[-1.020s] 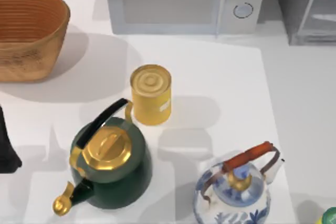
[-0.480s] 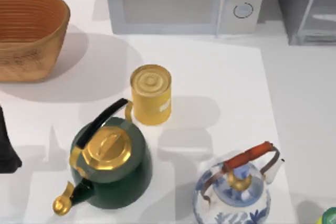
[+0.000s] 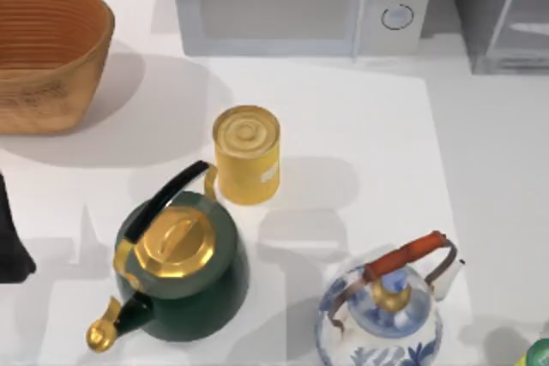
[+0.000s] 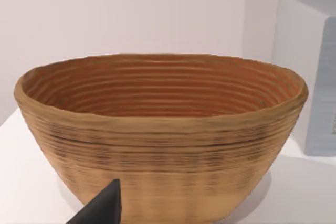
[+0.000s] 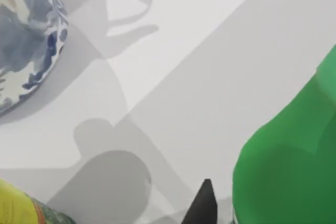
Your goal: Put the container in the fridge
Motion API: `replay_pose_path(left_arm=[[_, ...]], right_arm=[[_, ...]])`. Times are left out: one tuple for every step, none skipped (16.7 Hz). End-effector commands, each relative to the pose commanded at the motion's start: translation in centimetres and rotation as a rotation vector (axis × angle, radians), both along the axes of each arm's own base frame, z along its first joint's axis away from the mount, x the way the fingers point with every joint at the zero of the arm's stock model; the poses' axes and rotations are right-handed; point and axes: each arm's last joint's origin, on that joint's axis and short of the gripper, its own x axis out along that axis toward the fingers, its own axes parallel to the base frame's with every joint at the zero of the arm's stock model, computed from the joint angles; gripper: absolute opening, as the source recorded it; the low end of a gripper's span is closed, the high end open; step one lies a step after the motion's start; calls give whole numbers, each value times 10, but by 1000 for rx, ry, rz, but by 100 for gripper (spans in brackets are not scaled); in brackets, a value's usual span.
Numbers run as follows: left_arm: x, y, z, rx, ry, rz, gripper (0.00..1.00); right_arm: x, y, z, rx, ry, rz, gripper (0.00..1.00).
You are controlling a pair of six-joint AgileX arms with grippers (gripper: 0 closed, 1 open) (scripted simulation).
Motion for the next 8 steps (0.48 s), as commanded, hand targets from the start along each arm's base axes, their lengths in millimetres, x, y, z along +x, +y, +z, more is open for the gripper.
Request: replay_pose_path(left_arm=[[0, 0, 0, 0, 0, 0, 100], [0, 0, 0, 0, 0, 0, 100], [0, 0, 0, 0, 0, 0, 100], [0, 0, 0, 0, 0, 0, 100], [0, 0, 0, 0, 0, 0, 100], [0, 0, 0, 0, 0, 0, 100], [0, 0, 0, 0, 0, 0, 100], [0, 0, 0, 0, 0, 0, 100]], right_arm=[[-2, 9, 4, -61, 21, -8, 1], [-5, 18, 7, -125, 32, -30, 1], [-8, 26, 11, -188, 35, -67, 1], [-11, 34, 13, -245, 26, -119, 1], [-14, 41, 15, -291, 5, -184, 1], [-17, 48, 16, -323, -26, -256, 1], [-21, 54, 17, -338, -66, -334, 1], [-24, 59, 16, -336, -117, -414, 1]])
